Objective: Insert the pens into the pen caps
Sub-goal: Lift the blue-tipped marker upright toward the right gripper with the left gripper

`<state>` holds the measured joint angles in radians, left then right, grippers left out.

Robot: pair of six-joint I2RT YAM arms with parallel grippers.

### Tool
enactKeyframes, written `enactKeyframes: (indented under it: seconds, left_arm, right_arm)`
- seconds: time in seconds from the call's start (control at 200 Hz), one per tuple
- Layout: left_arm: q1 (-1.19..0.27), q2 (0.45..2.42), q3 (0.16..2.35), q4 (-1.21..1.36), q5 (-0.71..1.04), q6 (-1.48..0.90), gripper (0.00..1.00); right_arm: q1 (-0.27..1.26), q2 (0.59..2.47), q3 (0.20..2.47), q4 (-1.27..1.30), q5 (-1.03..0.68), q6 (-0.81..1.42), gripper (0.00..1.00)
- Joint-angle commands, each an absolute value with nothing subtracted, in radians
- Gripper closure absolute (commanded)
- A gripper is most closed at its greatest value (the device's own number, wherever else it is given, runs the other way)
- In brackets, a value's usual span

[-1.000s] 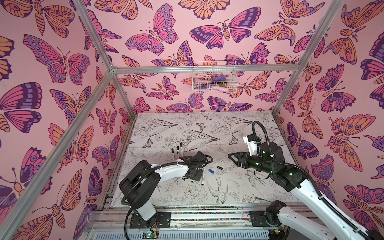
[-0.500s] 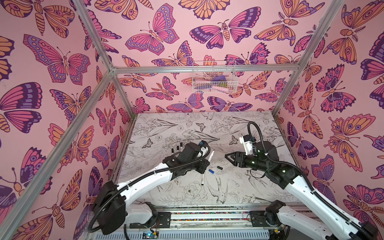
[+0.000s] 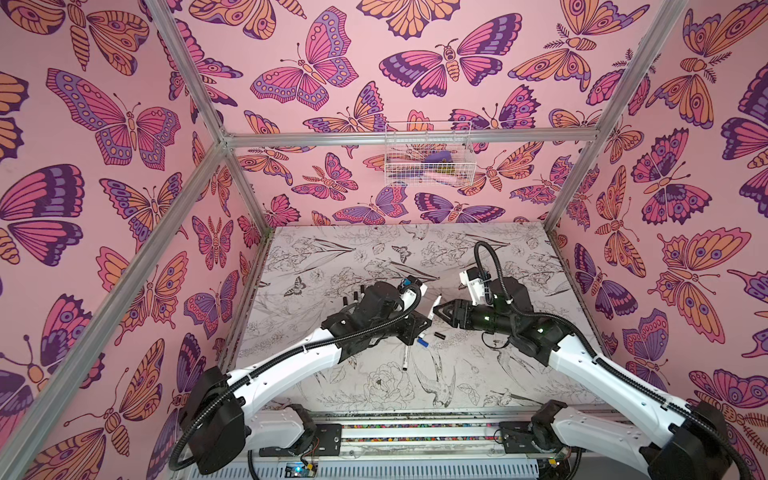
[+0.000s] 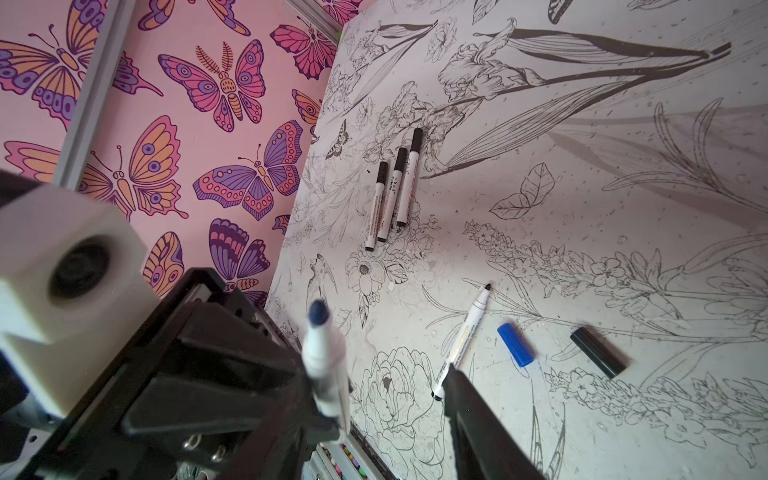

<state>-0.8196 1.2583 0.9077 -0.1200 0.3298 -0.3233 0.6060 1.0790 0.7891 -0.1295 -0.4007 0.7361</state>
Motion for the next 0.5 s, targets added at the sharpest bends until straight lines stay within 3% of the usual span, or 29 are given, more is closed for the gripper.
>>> enactKeyframes:
  seconds: [0.0, 0.18, 0.356, 0.496]
  left_arm:
    - [-0.827, 1.241, 0.886, -0.082, 0.370, -0.332, 1.00]
    - [-0.833, 1.252, 0.884, -0.076, 0.379, -0.339, 1.00]
    - [-0.833, 1.256, 0.882, -0.069, 0.376, -0.336, 1.00]
    - [-0.833, 1.262, 0.886, -0.065, 0.363, -0.342, 1.00]
  right_arm:
    - [0.615, 1.097, 0.840, -0.064, -0.407, 0.753, 0.49]
    - [0.623, 1.140, 0.857, -0.038, -0.415, 0.765, 0.59]
    - [0.631, 1.165, 0.860, -0.017, -0.426, 0.777, 0.82]
    - [0.634, 1.162, 0.865, -0.024, -0.432, 0.773, 0.91]
